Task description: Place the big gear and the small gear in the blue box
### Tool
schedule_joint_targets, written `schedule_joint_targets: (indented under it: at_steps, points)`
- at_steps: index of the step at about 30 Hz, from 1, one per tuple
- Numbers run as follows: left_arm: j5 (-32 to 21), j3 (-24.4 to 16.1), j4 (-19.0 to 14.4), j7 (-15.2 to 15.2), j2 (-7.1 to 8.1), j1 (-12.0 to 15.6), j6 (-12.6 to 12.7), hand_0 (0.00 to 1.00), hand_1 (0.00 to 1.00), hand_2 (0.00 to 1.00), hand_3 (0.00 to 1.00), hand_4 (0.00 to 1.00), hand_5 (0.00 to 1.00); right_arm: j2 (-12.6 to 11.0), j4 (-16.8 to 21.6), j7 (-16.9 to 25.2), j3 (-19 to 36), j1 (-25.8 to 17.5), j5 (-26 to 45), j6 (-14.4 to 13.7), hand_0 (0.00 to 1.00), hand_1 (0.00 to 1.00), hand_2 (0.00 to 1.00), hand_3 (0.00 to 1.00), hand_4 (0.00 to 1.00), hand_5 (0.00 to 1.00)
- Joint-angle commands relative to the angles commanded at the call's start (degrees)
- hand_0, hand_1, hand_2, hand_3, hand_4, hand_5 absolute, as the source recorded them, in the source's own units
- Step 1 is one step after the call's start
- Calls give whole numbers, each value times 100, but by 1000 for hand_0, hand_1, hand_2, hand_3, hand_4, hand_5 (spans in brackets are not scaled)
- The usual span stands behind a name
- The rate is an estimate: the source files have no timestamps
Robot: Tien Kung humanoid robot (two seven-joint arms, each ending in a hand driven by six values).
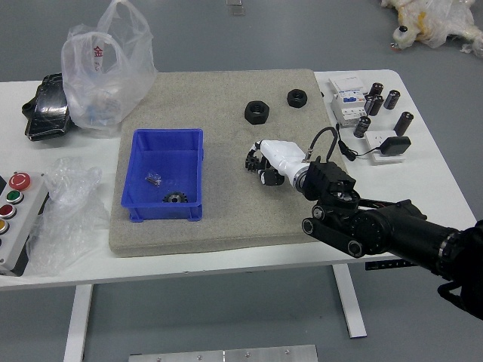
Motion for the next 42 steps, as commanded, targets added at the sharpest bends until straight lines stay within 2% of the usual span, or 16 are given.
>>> schedule_joint_targets:
  at_steps: [5,12,20,21,22,26,27,32,33,38,39,42]
  points:
    - [7,-7,-2,0,-4,7,2,647,602,600,680,644,302,-68,351,-76,207,22,-270,11,371,528,381,485,326,2]
    - [38,-34,-5,15,0,18,1,647,602,600,679,644,301,-91,1179,-286,328,187,-691,84,373,528,381,486,333,2]
    - [76,-63,-12,39,14,24,-3,647,602,600,679,644,300,116,2242,-585,83,414,-1097,188,374,533,352,487,311,2]
    - [80,-65,-12,41,15,22,-4,647,602,600,677,643,300,145,2313,-588,49,432,-1126,185,397,577,497,530,373,2]
    - [83,-66,-12,41,18,19,-4,647,602,600,677,643,300,175,2365,-584,14,447,-1150,178,397,577,497,530,373,2]
    - [89,-68,-14,45,21,17,-4,647,602,600,677,643,300,248,2327,-560,-50,454,-1150,190,397,577,497,530,373,2]
    - [91,-71,-16,48,20,21,-4,647,602,599,678,644,299,265,2293,-550,-72,453,-1137,197,540,788,819,710,328,206]
    - [109,-85,-18,61,24,30,-6,647,602,599,678,644,299,312,2208,-543,-148,441,-1109,220,540,788,819,710,328,206]
    - [109,-84,-18,59,25,29,-6,646,601,599,678,643,298,325,2187,-557,-168,435,-1111,234,577,853,902,874,464,215]
    - [89,-68,-15,43,29,22,-2,646,601,599,678,643,298,334,2153,-606,-245,406,-1135,292,577,853,902,874,464,215]
    - [91,-70,-16,47,29,25,-2,646,601,599,676,643,298,330,2156,-616,-246,400,-1153,306,587,866,915,909,504,218]
    - [94,-75,-17,52,29,30,-2,646,601,599,676,643,298,319,2150,-641,-213,385,-1205,337,587,866,915,909,504,218]
